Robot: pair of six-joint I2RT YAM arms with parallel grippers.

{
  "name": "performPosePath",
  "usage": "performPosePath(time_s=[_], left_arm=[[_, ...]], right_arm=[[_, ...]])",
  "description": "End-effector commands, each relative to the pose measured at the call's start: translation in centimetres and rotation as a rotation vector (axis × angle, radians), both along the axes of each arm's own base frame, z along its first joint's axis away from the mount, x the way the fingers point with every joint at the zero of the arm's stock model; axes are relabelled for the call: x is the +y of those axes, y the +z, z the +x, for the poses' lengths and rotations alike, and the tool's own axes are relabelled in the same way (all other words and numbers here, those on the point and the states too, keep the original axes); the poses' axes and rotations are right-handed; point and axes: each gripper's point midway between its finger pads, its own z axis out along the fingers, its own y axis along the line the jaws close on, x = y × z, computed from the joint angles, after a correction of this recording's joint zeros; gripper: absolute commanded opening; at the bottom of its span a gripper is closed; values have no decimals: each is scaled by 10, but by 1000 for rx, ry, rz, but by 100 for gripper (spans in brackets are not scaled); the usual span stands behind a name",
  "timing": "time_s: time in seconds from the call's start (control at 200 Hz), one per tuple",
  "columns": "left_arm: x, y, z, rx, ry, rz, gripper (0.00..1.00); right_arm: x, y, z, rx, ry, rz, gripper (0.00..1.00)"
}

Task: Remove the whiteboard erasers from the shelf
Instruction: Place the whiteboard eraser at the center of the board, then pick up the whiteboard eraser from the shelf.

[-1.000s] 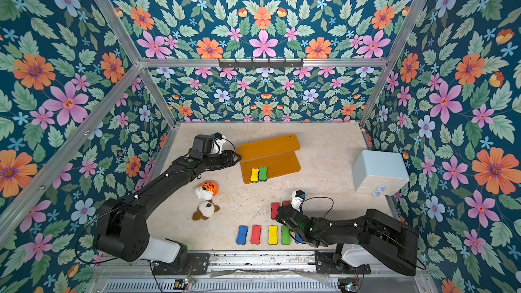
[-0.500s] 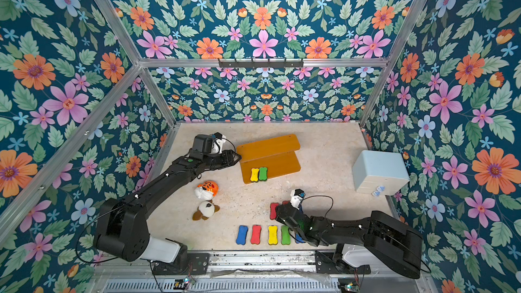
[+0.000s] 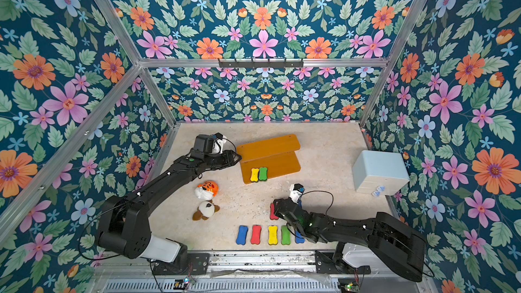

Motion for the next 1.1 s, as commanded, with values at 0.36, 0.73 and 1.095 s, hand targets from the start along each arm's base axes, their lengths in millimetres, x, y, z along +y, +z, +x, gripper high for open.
performPosePath(time_s=[0.36,0.73,1.095], left_arm=[[-14,1,6,7,-29,-60,42],[-15,-11,8,30,-40,-40,35],[-15,-11,8,30,-49,-33,34]], right_arm=[[15,36,68,-123,32,127,28],[39,30,118,-148,54,159,28],[45,2,139,-102,53,129,32]])
